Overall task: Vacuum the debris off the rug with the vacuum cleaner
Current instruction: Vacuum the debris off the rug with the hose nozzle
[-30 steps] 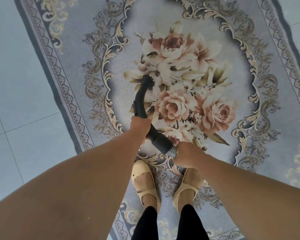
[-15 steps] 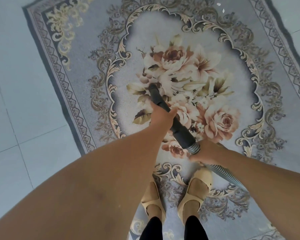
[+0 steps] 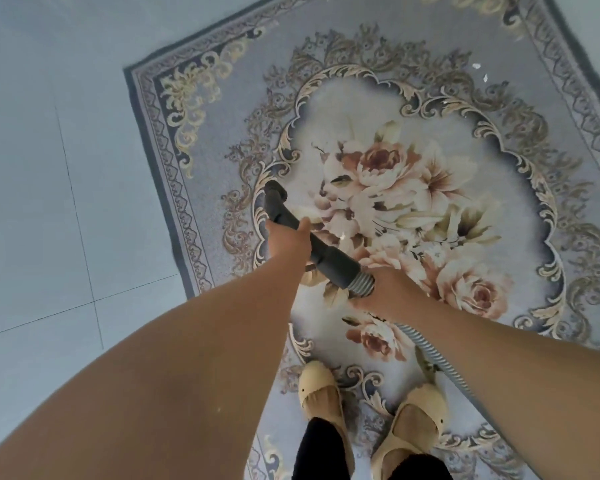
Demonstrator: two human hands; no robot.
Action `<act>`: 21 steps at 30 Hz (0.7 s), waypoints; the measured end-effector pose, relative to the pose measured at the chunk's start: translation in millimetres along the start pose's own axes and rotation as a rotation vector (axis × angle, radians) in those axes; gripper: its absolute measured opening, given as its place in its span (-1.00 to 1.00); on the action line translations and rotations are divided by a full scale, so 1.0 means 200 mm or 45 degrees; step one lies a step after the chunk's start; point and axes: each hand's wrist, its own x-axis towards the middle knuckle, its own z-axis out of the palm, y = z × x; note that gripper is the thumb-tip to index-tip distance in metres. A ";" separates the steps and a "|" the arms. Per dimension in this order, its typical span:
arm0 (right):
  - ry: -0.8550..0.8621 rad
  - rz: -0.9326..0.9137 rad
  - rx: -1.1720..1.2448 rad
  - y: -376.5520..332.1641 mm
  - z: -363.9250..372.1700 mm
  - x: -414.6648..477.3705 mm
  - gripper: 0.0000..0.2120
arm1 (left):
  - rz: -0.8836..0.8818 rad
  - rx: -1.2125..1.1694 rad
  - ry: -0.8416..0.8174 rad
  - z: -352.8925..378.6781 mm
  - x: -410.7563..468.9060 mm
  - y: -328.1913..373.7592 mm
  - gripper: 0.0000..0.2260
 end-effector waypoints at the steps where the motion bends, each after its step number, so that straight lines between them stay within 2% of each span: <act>1: -0.024 -0.011 0.022 -0.04 -0.01 0.02 -0.70 | -0.019 -0.013 0.018 -0.02 0.03 0.01 -0.41; 8: -0.157 0.078 -0.024 -0.17 -0.05 0.23 -0.52 | -0.232 -0.158 0.043 -0.08 0.26 0.05 -0.47; 12: -0.101 0.132 -0.055 -0.12 -0.08 0.22 -0.44 | -0.229 -0.068 0.070 -0.01 0.23 0.07 -0.38; 15: -0.076 0.165 -0.113 -0.03 -0.14 0.15 -0.60 | -0.195 -0.010 0.057 0.09 0.15 0.06 -0.28; 18: -0.112 0.238 -0.152 0.06 -0.22 0.06 -0.81 | -0.215 -0.028 -0.018 0.19 0.04 0.06 -0.47; 21: -0.131 0.317 -0.144 0.15 -0.27 -0.01 -0.82 | -0.252 -0.046 -0.081 0.28 -0.05 0.07 -0.46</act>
